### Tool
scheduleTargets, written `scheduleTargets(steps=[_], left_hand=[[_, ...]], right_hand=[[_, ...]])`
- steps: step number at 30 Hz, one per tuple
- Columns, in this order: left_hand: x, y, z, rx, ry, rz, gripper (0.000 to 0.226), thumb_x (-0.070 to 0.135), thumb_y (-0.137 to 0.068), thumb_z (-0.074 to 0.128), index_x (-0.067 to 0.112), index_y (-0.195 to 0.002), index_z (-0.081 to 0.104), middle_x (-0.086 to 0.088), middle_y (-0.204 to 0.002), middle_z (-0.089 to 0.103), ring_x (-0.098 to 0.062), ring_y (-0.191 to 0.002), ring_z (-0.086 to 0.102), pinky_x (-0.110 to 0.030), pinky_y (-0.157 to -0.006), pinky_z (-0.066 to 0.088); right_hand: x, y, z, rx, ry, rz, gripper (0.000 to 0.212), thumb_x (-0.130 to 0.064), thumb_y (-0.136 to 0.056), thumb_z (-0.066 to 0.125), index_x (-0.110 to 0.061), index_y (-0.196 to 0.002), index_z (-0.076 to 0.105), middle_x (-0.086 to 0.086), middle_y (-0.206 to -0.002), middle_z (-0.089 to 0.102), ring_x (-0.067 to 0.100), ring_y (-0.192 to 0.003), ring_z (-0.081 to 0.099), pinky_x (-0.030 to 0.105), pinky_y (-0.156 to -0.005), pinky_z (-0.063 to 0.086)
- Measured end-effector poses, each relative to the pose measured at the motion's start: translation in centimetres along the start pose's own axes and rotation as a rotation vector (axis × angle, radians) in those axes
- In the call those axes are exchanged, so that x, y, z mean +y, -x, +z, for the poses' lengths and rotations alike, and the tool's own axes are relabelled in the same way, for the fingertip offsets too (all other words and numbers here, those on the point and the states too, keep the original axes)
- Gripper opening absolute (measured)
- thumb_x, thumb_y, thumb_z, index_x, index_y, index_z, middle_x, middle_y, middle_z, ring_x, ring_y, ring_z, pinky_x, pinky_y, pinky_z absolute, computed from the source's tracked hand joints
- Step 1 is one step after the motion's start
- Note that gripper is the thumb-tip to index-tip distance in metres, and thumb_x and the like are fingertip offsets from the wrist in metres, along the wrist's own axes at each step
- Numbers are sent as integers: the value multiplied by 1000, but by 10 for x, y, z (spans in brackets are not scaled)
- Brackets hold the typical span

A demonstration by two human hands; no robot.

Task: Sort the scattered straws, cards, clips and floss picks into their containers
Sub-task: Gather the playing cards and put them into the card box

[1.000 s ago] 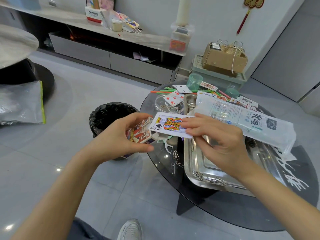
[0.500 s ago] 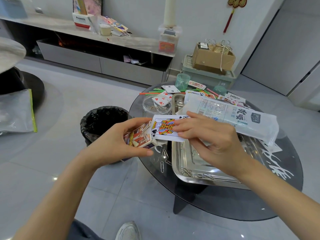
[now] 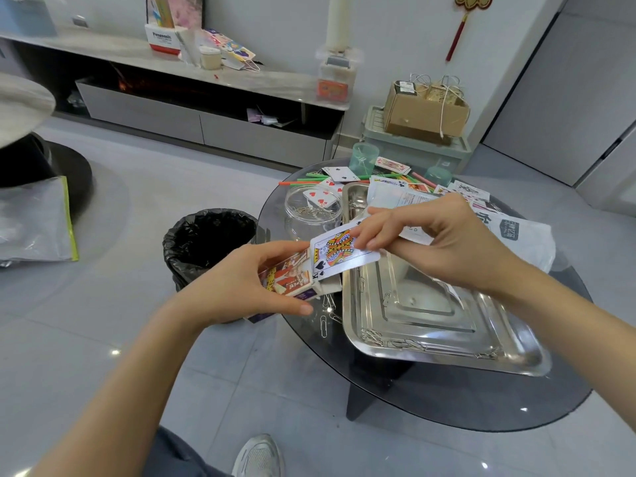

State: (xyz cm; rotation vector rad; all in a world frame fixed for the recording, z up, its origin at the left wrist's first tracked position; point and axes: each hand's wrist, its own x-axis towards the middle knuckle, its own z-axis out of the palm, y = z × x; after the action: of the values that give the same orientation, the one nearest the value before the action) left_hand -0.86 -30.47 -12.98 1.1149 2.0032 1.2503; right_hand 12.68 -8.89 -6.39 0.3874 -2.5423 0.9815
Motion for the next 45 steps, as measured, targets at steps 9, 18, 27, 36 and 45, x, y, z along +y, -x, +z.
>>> scheduleTargets(steps=[9, 18, 27, 36, 45], left_hand=[[14, -2, 7, 30, -53, 67, 77, 45, -47, 85, 54, -116, 51, 26, -104, 64, 5, -99, 60, -13, -74, 52], [17, -10, 13, 65, 9, 108, 83, 52, -50, 84, 42, -128, 55, 26, -108, 66, 7, -101, 61, -5, -79, 45], [12, -29, 14, 284, 7, 137, 73, 48, -60, 80, 42, -128, 53, 25, -100, 62, 10, -94, 60, -6, -76, 46], [3, -67, -13, 484, -158, 131, 50, 64, -68, 62, 41, -112, 57, 15, -93, 64, 1, -82, 58, -22, -71, 47], [-28, -99, -41, 644, -423, 82, 41, 64, -71, 62, 42, -103, 48, 23, -82, 53, 1, -77, 52, -22, -61, 42]], right_hand=[[2, 2, -1, 5, -132, 77, 13, 12, -83, 62, 5, -76, 69, 11, -85, 73, 17, -92, 71, 36, -94, 52], [3, 11, 38, 73, -192, 136, 19, 5, -90, 55, -2, -99, 70, 8, -110, 70, 13, -115, 61, 35, -104, 44], [4, -3, 48, -187, -153, 326, 56, -34, -101, 31, -23, -152, 10, -4, -154, 30, -3, -142, 18, 43, -120, 10], [87, -93, 12, 23, 199, 499, 33, -20, -98, 45, -21, -129, 57, -3, -128, 61, 15, -114, 57, 12, -84, 40], [202, -158, 22, -202, 587, 731, 52, -42, -91, 56, -4, -126, 55, 16, -127, 57, 31, -116, 53, 37, -91, 44]])
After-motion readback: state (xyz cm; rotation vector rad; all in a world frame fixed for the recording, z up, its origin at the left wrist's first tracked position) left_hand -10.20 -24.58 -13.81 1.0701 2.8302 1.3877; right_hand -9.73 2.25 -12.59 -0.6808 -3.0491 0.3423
